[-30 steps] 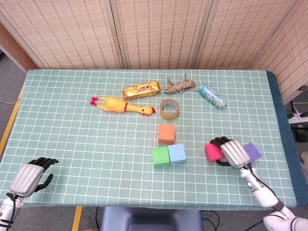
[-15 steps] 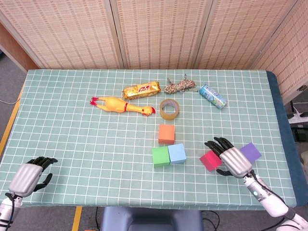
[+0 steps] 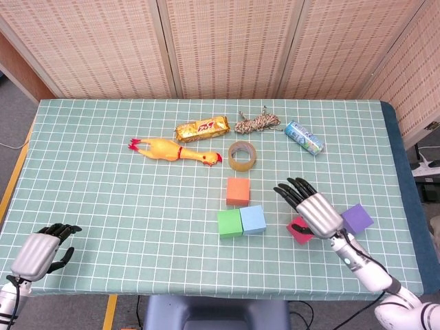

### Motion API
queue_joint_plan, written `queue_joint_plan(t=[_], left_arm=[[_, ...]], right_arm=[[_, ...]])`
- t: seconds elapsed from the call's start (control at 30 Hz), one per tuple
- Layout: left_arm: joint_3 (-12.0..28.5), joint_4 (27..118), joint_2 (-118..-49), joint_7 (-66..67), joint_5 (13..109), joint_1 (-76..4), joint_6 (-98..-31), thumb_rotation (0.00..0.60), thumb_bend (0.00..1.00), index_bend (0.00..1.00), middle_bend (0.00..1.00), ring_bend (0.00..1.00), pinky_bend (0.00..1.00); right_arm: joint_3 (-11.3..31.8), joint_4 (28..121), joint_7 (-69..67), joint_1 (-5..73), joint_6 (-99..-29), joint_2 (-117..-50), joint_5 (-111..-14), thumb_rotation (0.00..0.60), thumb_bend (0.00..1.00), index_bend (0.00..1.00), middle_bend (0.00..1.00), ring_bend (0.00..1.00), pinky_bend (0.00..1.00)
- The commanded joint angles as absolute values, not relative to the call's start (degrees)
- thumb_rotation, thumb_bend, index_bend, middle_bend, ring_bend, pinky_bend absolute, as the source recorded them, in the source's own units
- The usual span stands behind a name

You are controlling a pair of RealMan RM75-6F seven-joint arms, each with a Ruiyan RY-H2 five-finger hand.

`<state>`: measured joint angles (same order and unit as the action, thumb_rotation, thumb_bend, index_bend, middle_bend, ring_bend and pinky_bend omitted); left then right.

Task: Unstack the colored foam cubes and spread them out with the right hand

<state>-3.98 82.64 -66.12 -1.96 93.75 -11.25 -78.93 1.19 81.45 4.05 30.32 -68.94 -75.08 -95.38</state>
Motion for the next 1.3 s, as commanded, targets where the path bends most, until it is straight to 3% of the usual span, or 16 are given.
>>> queue_joint_plan(t=[0.03, 0.33, 0.77, 1.07, 1.3], left_arm=[[-3.84, 82.55, -65.98, -2.32, 93.43, -11.17, -78.97, 0.600, 0.46, 0.31, 0.36, 0.30, 0.47], [-3.65, 82.38, -65.62, -3.39, 93.32, -11.04, -79.45, 0.600, 0.46, 0.31, 0.36, 0.30, 0.47], [-3.64, 82.33, -65.86, -2.77, 92.98, -11.17, -78.77, 0.600, 0.46, 0.31, 0.36, 0.30, 0.47], [-3.55, 82.15, -65.92, -3.04, 92.72, -11.26, -78.44, 0.600, 0.46, 0.31, 0.36, 0.30, 0.47], [-3.61, 82.13, -65.84, -3.41, 92.89, -11.29, -78.50, 0.600, 0.46, 0.31, 0.36, 0.30, 0.47]], right_arm=[[4.29, 77.21, 13.68, 35.82, -61.00, -77.85, -94.19, 0.600, 0.06, 0.01, 0.06, 0.00, 0.12], [4.88, 69.60, 18.72, 43.05, -53.69, -83.70, -95.82, 0.600, 0.06, 0.00, 0.05, 0.00, 0.12], [4.17, 50.23, 11.98, 49.49, -56.70, -95.15, -99.79, 0.600, 0.06, 0.00, 0.05, 0.00, 0.12], [3.72, 44.81, 4.44, 53.62, -49.08, -99.31, -96.52, 0.600, 0.08, 0.00, 0.05, 0.00, 0.12], [3.88, 40.94, 3.88, 55.42, -48.05, -102.20, -95.22, 0.600, 0.11, 0.00, 0.04, 0.00, 0.12]])
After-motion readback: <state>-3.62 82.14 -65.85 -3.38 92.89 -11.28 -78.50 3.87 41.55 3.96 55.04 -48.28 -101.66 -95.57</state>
